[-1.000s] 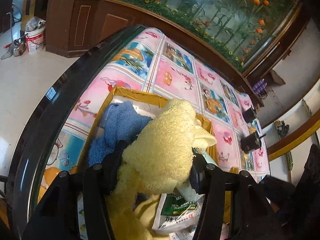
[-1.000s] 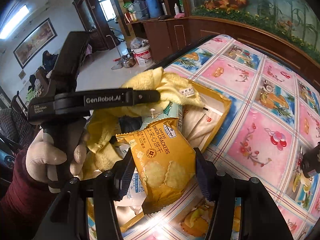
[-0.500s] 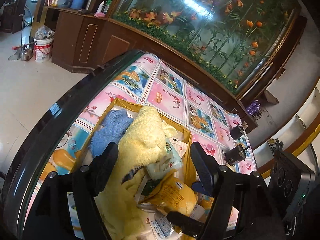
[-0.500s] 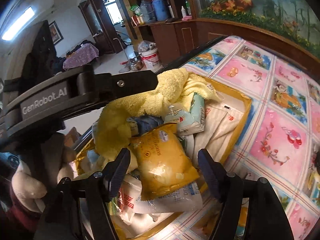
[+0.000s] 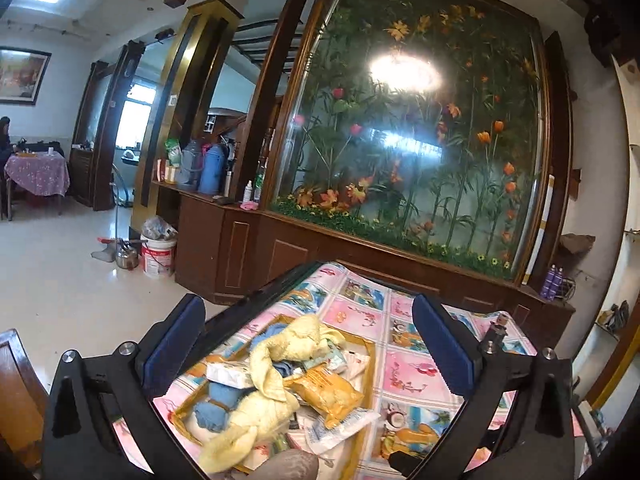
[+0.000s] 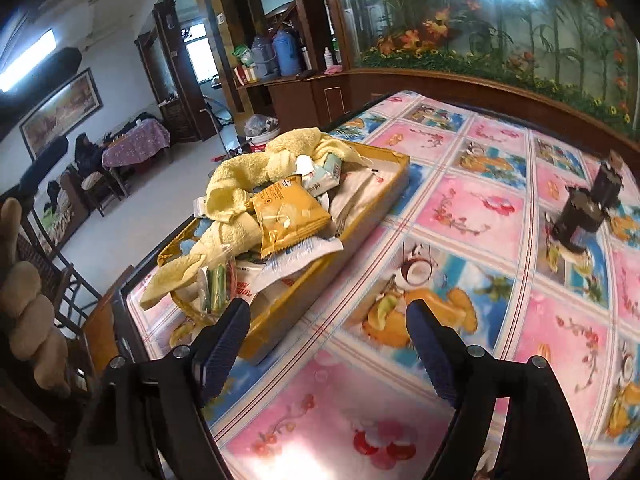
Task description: Organize soft objects
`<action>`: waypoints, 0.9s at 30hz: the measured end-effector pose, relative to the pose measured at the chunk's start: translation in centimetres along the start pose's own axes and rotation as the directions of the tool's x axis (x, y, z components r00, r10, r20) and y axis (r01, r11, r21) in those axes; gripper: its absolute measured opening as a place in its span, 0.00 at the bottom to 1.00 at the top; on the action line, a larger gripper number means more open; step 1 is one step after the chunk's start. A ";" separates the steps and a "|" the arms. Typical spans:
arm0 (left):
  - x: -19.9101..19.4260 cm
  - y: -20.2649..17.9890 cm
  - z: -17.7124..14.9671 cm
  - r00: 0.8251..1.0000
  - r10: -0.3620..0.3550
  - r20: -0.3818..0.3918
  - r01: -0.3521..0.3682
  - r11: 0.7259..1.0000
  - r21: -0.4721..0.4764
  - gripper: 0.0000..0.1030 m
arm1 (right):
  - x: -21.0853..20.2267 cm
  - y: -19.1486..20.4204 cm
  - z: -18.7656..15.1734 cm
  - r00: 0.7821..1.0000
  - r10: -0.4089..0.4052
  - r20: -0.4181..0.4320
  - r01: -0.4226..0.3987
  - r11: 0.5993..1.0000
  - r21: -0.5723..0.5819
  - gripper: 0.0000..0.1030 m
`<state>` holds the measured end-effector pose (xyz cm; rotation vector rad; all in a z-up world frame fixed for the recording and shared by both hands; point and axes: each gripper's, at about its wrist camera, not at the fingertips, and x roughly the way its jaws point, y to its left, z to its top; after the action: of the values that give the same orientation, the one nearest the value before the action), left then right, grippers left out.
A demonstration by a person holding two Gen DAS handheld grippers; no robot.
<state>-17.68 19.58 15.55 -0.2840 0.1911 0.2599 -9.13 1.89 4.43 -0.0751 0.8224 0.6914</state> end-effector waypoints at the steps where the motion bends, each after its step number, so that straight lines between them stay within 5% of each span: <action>1: 0.6 -0.1 -0.2 0.999 -0.018 -0.050 0.018 1.000 -0.005 1.00 | -0.3 -0.4 -0.5 1.000 0.015 0.003 -0.015 0.999 0.029 0.79; 3: 1.8 -0.2 -0.7 0.989 -0.019 -0.149 0.017 1.000 -0.011 1.00 | -1.0 -0.8 -1.6 1.000 0.029 0.004 -0.029 0.998 0.061 0.79; 6: 2.1 -0.8 -1.3 0.981 0.055 -0.185 -0.051 0.998 0.025 1.00 | -1.4 -0.8 -2.8 1.000 0.010 0.007 -0.011 0.998 0.058 0.80; 10: 2.1 -2.1 -2.0 0.975 0.149 -0.168 -0.133 0.986 0.105 1.00 | -1.8 -0.2 -3.5 1.000 -0.023 0.009 0.023 0.999 0.026 0.80; 27: 1.6 -3.5 -4.3 0.967 0.197 -0.164 -0.164 0.967 0.195 1.00 | -0.7 0.5 -3.9 0.998 -0.063 -0.012 0.063 0.998 -0.019 0.83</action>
<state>-15.82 15.38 12.08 -0.1097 0.4213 0.3956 -12.27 0.62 2.35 -0.1221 0.8227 0.6396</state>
